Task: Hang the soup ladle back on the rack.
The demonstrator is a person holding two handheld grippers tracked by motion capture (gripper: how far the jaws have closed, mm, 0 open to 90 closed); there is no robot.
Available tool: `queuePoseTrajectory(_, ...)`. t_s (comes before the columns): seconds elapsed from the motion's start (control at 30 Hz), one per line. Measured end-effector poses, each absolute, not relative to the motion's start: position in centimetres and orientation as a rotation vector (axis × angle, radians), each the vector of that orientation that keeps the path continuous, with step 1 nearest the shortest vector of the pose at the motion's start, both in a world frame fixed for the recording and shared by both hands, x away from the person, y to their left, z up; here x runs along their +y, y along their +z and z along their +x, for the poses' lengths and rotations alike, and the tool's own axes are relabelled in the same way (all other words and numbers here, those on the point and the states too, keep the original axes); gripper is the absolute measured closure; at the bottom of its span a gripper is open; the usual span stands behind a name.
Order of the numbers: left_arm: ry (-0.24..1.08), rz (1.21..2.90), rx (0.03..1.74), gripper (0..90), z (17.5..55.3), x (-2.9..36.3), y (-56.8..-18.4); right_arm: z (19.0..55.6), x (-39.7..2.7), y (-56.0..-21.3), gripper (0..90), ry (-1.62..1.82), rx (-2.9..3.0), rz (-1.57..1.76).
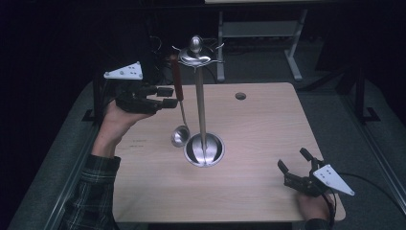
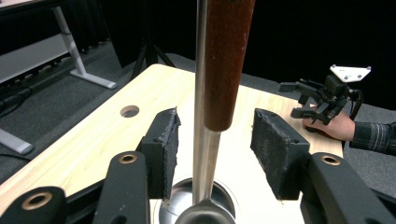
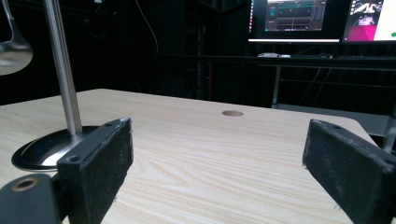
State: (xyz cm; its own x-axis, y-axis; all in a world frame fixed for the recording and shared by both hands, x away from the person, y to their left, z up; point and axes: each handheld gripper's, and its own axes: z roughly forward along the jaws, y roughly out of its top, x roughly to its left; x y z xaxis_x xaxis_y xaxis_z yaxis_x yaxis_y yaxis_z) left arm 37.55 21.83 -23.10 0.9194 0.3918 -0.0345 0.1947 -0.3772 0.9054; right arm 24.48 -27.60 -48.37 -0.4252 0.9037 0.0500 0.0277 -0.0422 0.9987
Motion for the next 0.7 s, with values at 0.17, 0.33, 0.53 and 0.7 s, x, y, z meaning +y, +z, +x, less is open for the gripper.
queuePoseTrajectory(0.17,0.243,1.985,0.441,47.3,37.1,22.3,-23.3,24.5,-27.6,-48.4,8.0,1.556,1.518,1.017)
queuePoseTrajectory(0.33,0.266,1.994,0.478,42.2,36.6,23.1,-24.0,24.5,-27.6,-48.4,8.0,1.555,1.518,1.016)
queuePoseTrajectory(0.53,0.271,2.023,0.509,38.1,36.0,23.9,-25.1,24.5,-27.6,-48.4,7.9,1.555,1.518,1.016)
queuePoseTrajectory(0.7,0.276,2.031,0.532,35.9,35.5,24.6,-26.0,24.5,-27.6,-48.4,8.0,1.555,1.518,1.016)
